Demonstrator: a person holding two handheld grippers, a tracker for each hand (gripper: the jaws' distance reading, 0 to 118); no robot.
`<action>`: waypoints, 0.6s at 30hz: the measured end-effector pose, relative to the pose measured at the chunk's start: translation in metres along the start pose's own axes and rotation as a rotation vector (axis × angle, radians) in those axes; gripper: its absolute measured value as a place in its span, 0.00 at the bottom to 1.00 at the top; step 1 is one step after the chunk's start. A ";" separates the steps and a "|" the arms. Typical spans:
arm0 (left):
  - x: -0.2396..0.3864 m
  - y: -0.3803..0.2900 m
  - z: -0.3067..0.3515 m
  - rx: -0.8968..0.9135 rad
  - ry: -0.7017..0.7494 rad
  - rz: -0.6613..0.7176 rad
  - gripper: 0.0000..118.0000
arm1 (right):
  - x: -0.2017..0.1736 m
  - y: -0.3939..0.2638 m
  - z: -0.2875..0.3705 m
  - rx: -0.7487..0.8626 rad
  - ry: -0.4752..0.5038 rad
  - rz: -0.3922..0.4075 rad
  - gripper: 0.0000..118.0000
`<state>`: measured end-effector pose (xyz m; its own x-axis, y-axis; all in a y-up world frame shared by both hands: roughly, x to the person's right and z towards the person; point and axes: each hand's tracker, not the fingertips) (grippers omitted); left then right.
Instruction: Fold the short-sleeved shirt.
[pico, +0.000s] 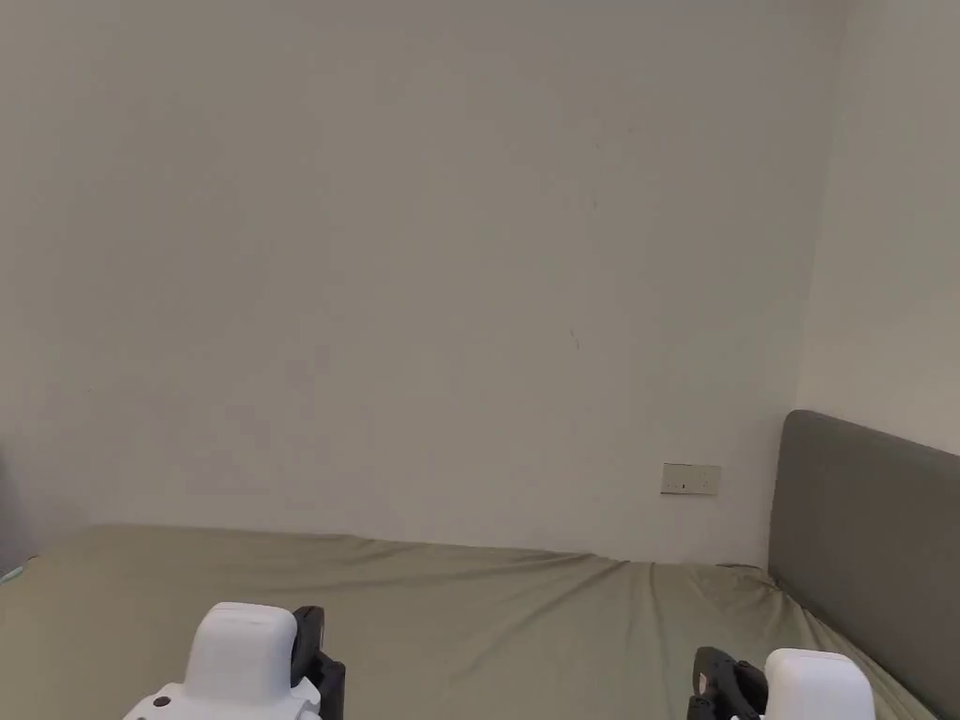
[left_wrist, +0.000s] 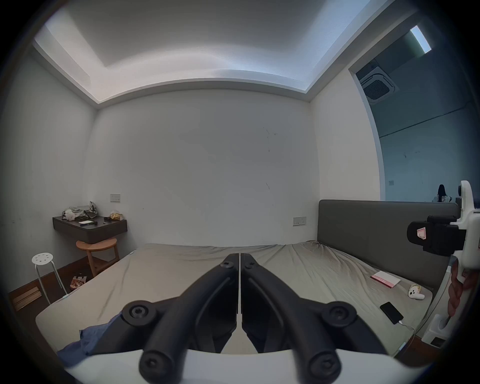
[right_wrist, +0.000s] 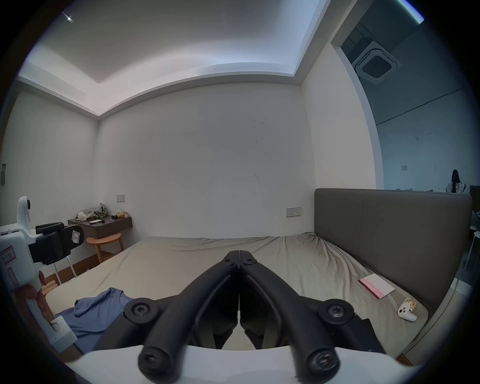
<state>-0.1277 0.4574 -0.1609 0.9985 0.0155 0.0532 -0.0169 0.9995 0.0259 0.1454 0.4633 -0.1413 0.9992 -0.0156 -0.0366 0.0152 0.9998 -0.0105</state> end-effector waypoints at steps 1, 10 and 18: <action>-0.004 0.000 0.002 -0.001 0.001 -0.001 0.00 | 0.009 0.001 -0.002 0.003 0.002 0.000 0.01; -0.083 0.005 0.035 -0.052 0.088 0.014 0.00 | -0.065 -0.003 -0.017 0.000 0.179 0.026 0.01; -0.171 -0.036 0.022 -0.315 0.210 0.067 0.87 | -0.127 -0.012 -0.026 -0.012 0.331 0.046 0.01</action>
<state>-0.2995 0.4180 -0.1486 0.9854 0.0538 -0.1618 -0.0982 0.9548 -0.2807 0.0177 0.4530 -0.1628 0.9326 0.0252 -0.3601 -0.0322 0.9994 -0.0134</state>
